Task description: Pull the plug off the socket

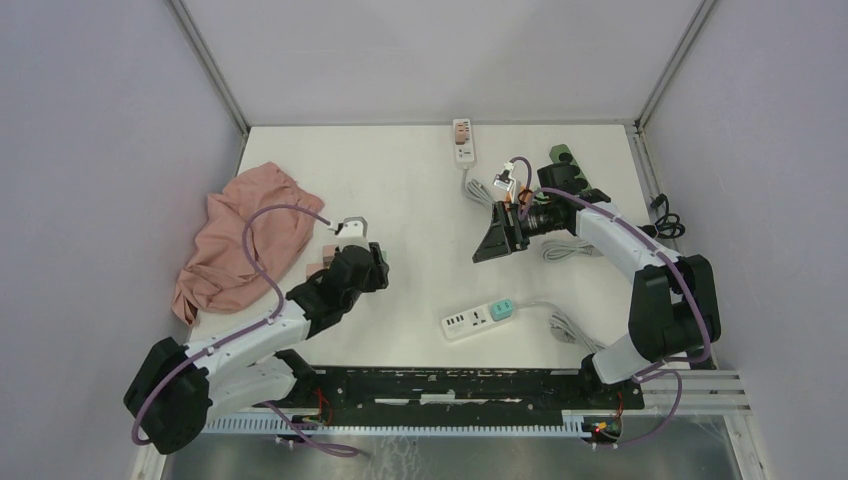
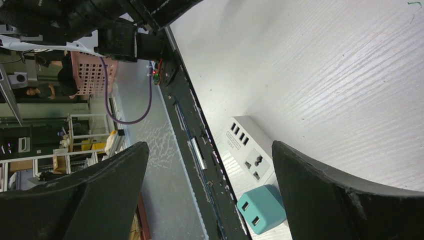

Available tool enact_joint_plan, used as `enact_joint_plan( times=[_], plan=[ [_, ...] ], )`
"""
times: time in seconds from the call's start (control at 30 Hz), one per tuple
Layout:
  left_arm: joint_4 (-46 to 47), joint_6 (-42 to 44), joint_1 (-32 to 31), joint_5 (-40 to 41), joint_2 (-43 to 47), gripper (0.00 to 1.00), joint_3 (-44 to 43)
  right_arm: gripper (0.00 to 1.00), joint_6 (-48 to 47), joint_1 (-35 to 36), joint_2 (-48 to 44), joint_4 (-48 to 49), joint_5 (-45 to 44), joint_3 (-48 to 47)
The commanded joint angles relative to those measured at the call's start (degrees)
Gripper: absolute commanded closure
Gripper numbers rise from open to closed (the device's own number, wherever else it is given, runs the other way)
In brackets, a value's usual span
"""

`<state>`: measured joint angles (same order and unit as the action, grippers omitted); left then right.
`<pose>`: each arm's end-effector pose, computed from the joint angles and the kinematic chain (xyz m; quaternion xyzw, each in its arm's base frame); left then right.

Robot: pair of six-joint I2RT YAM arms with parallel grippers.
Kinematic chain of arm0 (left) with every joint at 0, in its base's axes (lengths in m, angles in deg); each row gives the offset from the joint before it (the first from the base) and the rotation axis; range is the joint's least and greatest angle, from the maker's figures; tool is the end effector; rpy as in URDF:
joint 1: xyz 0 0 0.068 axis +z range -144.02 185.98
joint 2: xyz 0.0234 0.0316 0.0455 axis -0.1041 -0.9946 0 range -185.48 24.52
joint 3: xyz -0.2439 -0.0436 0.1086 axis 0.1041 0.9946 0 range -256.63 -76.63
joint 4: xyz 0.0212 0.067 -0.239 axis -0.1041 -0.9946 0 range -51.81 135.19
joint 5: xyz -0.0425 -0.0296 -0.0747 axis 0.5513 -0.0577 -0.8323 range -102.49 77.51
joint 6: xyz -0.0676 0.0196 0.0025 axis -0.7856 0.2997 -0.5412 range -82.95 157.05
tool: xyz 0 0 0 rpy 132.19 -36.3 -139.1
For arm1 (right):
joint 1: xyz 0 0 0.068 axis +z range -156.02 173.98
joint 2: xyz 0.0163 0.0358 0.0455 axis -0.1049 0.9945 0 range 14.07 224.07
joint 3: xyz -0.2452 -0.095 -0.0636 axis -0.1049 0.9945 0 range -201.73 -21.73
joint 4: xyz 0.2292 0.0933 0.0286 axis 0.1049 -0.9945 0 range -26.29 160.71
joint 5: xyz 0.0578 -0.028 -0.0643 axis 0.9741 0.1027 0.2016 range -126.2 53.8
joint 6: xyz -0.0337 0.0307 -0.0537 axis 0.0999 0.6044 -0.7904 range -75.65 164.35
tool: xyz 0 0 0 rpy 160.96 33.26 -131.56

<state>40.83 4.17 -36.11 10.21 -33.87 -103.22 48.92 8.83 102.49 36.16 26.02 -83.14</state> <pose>0.1739 -0.1270 0.1902 -0.0187 0.8785 -0.1309 0.4591 0.2716 0.1248 0.2346 -0.2007 0.8152 0.5292 0.1228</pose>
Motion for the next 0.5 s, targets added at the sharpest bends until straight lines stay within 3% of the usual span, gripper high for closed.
enact_joint_plan(
  times=[0.0,0.47],
  plan=[
    [-1.0,-5.1,3.1,7.3,0.7,0.96,-0.7,0.0,-1.2,-0.3,-1.5,0.6,0.7,-2.4],
    [-6.5,-12.4,8.7,13.7,-5.4,0.86,-3.8,0.0,-1.2,-0.3,-1.4,0.5,0.7,-2.5]
  ],
)
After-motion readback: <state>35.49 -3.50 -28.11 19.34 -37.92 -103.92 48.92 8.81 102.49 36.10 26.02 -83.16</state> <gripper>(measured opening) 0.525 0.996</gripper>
